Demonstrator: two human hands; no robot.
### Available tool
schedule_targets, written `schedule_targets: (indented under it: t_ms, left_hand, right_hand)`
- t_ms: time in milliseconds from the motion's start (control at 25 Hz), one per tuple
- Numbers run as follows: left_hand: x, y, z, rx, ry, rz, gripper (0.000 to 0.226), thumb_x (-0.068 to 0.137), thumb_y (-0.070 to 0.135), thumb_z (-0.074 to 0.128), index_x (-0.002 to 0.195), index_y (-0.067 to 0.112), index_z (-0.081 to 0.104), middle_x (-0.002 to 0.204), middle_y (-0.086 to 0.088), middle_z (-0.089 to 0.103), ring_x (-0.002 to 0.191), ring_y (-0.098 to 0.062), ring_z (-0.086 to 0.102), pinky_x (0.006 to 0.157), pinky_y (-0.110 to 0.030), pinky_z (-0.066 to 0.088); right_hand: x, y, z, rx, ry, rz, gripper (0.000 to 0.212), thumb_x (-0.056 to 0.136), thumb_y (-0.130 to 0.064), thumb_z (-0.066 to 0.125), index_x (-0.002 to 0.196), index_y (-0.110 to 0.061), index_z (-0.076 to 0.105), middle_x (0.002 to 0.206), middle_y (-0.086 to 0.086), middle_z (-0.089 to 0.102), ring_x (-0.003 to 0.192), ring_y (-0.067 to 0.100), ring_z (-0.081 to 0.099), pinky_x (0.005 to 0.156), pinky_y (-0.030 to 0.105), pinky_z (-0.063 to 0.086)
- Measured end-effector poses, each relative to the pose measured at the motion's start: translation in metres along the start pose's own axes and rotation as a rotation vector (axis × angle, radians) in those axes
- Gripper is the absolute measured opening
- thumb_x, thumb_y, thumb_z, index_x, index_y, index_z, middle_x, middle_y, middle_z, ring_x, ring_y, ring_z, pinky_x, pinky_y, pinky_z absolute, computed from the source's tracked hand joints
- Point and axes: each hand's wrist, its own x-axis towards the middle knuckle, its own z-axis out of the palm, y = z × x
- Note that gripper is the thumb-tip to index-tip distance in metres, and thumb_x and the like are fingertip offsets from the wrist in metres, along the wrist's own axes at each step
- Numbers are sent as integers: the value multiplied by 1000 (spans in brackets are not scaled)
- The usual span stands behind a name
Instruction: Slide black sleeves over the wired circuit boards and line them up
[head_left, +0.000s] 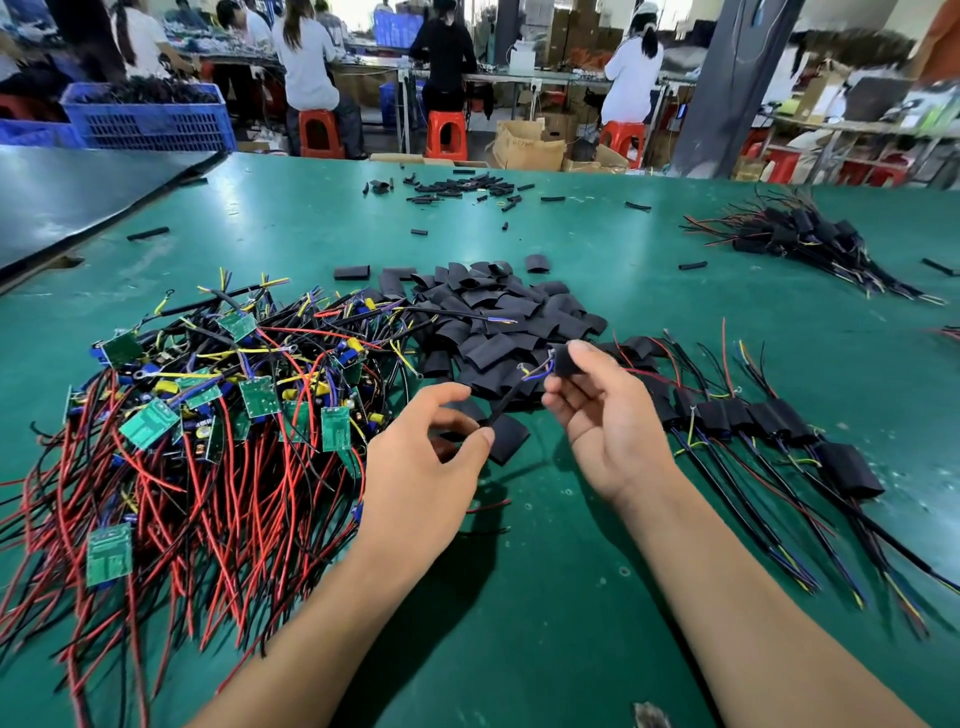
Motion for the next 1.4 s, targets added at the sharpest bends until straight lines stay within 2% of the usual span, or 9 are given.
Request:
schedule_targets:
  t_ms: [120,320,480,600,720,920,1040,1200,1400]
  left_hand:
    - [-1,1,2,-21,77,14,48,84,15,76,125,30,57,102,15,66,87,6,63,77,-14,52]
    - [1,0,3,-116,135,-14,91,84,10,75,154,33,21,134,13,41,98,3,62,77,-13,51]
    - [0,-4,4,-76,51,-20,87,86,10,73,153,35,23,136,10,42,93,-1,64,74,-11,51]
    - [0,-5,5,-49,17,-27,82,87,11,71,152,33,27,135,10,44,91,0,63,75,-22,55]
    - [1,-5,4,-23,11,-40,77,88,13,71,150,33,30,132,12,45,88,3,62,71,-22,55]
    - [0,-3,4,9,-4,-53,70,89,16,70,147,33,34,126,15,44,86,6,60,71,-18,53]
    - [1,-3,4,36,9,-31,50,89,16,69,132,30,49,119,14,51,86,7,59,70,-7,48]
    - [-3,-2,2,183,-58,57,16,89,12,67,100,24,70,91,17,68,84,10,60,70,-2,41]
    - [-7,-3,-2,645,-166,256,40,77,0,56,111,17,67,110,3,62,110,-19,50,87,-30,39]
  right_hand:
    - [-2,-10,0,283,-8,100,13,79,-4,70,66,-2,71,67,14,67,61,21,70,60,27,60]
    - [-5,-24,-6,561,-37,95,20,82,-8,69,98,2,62,95,18,75,86,23,76,78,18,59]
    - [-3,-26,-13,711,206,52,16,97,-10,62,99,5,59,87,22,74,77,29,76,62,30,62]
    - [-3,-22,-16,695,302,69,18,99,-15,57,107,1,54,82,19,74,74,28,76,60,30,62]
    - [-1,-23,-18,684,352,48,30,102,-24,51,117,1,52,88,20,74,76,28,75,61,31,62]
    - [2,-30,-23,754,445,-17,52,99,-51,49,110,0,53,79,18,74,68,27,76,55,31,61]
    - [1,-27,-23,772,425,6,61,93,-61,55,105,-2,53,82,18,73,68,26,76,54,30,60]
    - [0,-27,-22,759,398,34,56,96,-62,48,89,-7,56,71,11,72,54,22,71,46,22,53]
    - [2,-20,-23,545,415,-10,46,106,-46,34,94,-8,58,79,13,75,62,23,75,53,25,57]
